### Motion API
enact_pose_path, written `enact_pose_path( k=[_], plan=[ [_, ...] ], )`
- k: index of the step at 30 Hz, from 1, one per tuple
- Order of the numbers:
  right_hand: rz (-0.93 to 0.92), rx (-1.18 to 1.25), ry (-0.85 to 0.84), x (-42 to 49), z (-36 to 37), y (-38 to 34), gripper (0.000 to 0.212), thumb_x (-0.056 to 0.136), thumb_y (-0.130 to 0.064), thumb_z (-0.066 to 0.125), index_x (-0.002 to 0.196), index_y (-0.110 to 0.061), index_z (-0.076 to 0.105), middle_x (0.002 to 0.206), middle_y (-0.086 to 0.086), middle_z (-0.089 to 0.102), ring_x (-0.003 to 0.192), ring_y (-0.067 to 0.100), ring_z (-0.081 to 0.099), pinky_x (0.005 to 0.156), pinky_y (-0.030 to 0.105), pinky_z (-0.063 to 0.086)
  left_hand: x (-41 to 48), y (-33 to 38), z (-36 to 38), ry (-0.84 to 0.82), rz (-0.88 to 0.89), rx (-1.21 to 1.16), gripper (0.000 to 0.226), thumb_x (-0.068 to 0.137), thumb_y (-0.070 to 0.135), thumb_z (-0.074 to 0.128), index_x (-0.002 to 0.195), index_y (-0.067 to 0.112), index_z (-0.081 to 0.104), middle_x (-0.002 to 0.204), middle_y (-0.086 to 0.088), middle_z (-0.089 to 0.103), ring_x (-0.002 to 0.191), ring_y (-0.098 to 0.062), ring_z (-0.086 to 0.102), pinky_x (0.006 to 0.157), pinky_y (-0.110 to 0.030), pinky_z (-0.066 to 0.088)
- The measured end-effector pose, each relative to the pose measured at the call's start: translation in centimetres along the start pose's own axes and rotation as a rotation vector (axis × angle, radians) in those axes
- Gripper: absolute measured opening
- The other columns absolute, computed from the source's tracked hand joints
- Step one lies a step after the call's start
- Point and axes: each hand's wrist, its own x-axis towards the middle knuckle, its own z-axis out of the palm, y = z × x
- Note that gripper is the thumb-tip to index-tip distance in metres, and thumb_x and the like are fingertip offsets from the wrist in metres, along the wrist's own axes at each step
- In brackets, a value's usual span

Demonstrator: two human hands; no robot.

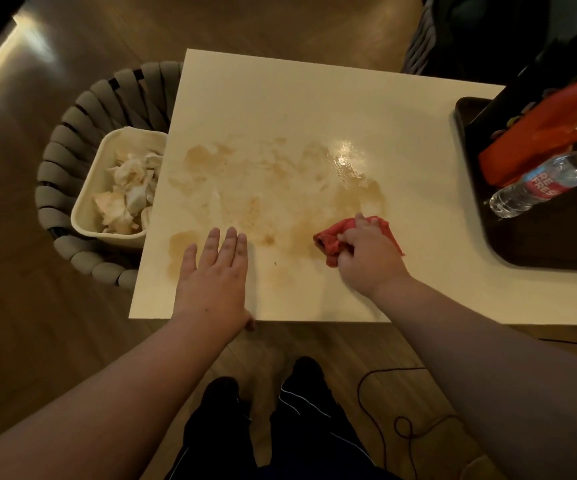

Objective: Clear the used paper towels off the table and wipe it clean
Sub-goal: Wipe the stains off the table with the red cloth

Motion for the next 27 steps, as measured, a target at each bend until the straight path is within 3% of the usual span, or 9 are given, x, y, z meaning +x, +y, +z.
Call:
enact_pose_path(
  k=[4, 9, 15, 18, 21, 22, 24, 27],
  plan=[
    [-0.057, 0.016, -0.054, 0.9, 0.8, -3.0, 0.034, 0.099, -0.041, 0.056, 0.122, -0.02, 0.071, 0.167, 0.008, 0.021, 0.155, 0.037, 0.007, 0.124, 0.04, 0.007, 0.1, -0.1, 0.2, -0.02, -0.024, -0.014, 0.142, 0.073, 0.071, 0.073, 0.156, 0.013, -0.026, 0.167, -0.004, -0.024, 0.154, -0.027, -0.021, 0.122, -0.051, -0.006],
    [-0.124, -0.043, -0.096, -0.2, 1.1, -3.6, 0.031, 0.1, -0.02, 0.052, 0.125, -0.016, 0.07, 0.168, 0.006, 0.021, 0.155, 0.032, 0.011, 0.123, 0.034, 0.015, 0.1, -0.2, -0.2, -0.064, -0.083, -0.034, 0.152, 0.066, 0.074, 0.077, 0.155, 0.01, -0.028, 0.166, -0.008, -0.029, 0.153, -0.03, -0.023, 0.122, -0.051, -0.007],
    [-0.196, -0.101, -0.186, -4.0, 1.5, -2.2, 0.028, 0.099, -0.02, 0.058, 0.124, -0.017, 0.071, 0.166, 0.0, 0.026, 0.155, 0.024, 0.014, 0.122, 0.036, 0.022, 0.7, 0.3, -0.5, -0.083, -0.09, 0.003, 0.153, 0.07, 0.064, 0.08, 0.149, 0.007, -0.037, 0.159, -0.013, -0.041, 0.152, -0.032, -0.026, 0.123, -0.053, -0.006],
    [-0.22, -0.037, -0.176, -5.2, 1.2, -0.1, 0.025, 0.098, -0.017, 0.057, 0.118, -0.021, 0.071, 0.164, -0.004, 0.03, 0.155, 0.017, 0.016, 0.121, 0.031, 0.021, 1.2, 0.4, -0.6, -0.094, -0.056, 0.049, 0.16, 0.064, 0.072, 0.08, 0.148, 0.006, -0.039, 0.157, -0.013, -0.043, 0.151, -0.033, -0.028, 0.122, -0.053, -0.007],
    [-0.215, -0.005, -0.137, -5.5, 1.1, 1.2, 0.019, 0.095, -0.016, 0.061, 0.11, -0.022, 0.069, 0.162, -0.002, 0.036, 0.15, 0.018, 0.03, 0.118, 0.032, 0.034, 1.5, 0.4, -0.8, -0.114, -0.047, 0.073, 0.164, 0.059, 0.077, 0.079, 0.148, 0.005, -0.038, 0.158, -0.014, -0.041, 0.151, -0.033, -0.028, 0.122, -0.053, -0.007],
    [-0.191, 0.013, -0.105, -5.3, 1.1, 1.4, 0.02, 0.092, -0.017, 0.065, 0.111, -0.022, 0.066, 0.158, 0.0, 0.039, 0.143, 0.022, 0.041, 0.112, 0.031, 0.041, 1.6, 0.3, -0.8, -0.114, -0.046, 0.073, 0.164, 0.059, 0.077, 0.079, 0.148, 0.006, -0.038, 0.159, -0.013, -0.04, 0.151, -0.033, -0.027, 0.122, -0.053, -0.007],
    [-0.108, 0.11, -0.032, -4.7, 0.9, 1.7, 0.045, 0.084, -0.02, 0.072, 0.126, -0.023, 0.058, 0.145, 0.003, 0.042, 0.123, 0.025, 0.055, 0.101, 0.03, 0.05, 1.7, 0.4, -0.8, -0.121, -0.034, 0.07, 0.163, 0.059, 0.076, 0.08, 0.149, 0.006, -0.037, 0.16, -0.013, -0.039, 0.151, -0.033, -0.026, 0.123, -0.053, -0.006],
    [-0.075, 0.085, -0.04, -3.0, 0.3, 2.1, 0.065, 0.085, -0.02, 0.071, 0.147, -0.017, 0.05, 0.152, 0.004, 0.039, 0.134, 0.022, 0.046, 0.115, 0.03, 0.036, 1.8, 0.4, -0.7, -0.121, -0.023, 0.064, 0.161, 0.061, 0.074, 0.08, 0.15, 0.006, -0.036, 0.161, -0.012, -0.037, 0.152, -0.032, -0.025, 0.123, -0.052, -0.006]
  ],
)
